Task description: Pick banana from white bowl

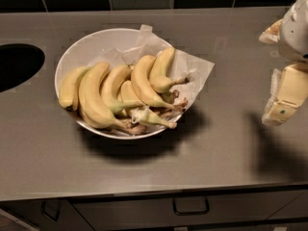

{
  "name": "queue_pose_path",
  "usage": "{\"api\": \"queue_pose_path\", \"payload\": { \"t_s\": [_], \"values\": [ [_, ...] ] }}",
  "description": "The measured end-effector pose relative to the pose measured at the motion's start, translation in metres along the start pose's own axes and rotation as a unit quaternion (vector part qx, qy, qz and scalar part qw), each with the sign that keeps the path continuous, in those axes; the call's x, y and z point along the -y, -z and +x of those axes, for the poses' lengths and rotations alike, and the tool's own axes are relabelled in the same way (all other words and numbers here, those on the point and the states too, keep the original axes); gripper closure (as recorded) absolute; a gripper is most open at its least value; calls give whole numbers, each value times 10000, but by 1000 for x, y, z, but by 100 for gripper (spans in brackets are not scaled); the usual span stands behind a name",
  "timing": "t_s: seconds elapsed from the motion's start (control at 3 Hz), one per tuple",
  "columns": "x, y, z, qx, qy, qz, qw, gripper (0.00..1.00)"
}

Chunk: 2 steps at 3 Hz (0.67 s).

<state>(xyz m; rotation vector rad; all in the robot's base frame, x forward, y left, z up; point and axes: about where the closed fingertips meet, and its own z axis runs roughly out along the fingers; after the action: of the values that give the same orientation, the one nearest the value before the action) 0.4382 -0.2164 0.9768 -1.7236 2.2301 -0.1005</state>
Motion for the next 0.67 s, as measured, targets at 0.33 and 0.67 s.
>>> {"api": "queue_pose_path", "payload": {
  "t_s": [0.33, 0.67],
  "values": [
    [-3, -2, -11, -9, 62, 9, 10000, 0],
    [-17, -9, -48, -60, 256, -61, 9996, 0]
  ]
}}
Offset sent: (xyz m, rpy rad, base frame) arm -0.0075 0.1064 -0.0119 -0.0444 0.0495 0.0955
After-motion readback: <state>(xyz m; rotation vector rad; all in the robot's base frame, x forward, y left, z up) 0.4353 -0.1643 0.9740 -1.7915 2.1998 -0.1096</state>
